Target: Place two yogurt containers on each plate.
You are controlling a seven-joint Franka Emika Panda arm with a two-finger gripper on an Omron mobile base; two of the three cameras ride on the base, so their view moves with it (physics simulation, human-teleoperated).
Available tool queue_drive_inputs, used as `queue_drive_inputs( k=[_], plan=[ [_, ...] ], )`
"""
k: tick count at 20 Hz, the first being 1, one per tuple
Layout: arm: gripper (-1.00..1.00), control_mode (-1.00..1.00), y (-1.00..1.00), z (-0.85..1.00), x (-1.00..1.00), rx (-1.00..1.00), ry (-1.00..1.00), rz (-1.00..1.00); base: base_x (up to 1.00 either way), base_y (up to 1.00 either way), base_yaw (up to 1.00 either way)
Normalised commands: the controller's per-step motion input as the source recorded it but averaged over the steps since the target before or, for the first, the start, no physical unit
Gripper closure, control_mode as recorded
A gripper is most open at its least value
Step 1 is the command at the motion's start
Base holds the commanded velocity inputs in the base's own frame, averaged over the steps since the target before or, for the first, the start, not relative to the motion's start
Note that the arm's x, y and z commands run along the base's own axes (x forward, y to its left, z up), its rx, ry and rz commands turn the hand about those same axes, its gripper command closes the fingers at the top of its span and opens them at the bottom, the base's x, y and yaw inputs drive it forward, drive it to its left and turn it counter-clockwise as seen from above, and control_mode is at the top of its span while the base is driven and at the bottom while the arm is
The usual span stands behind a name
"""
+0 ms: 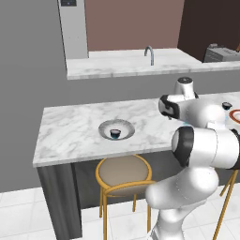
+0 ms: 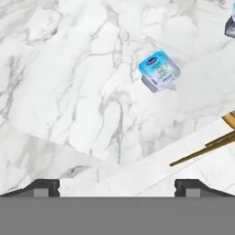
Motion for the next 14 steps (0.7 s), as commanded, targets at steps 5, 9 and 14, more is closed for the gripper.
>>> queue_drive_inputs(
  k=[5,9,14],
  plan=[
    [-1.0,-1.0,-0.64,0.0,-0.15,0.0,0.07,-0.25,0.0,0.0,0.0],
    [-1.0,-1.0,-0.38,-0.09,0.06,0.0,0.04,-0.22,0.0,0.0,0.0],
    [-1.0,-1.0,-0.42,-0.2,0.18,0.0,0.02,-0.21,0.0,0.0,0.0]
  ],
)
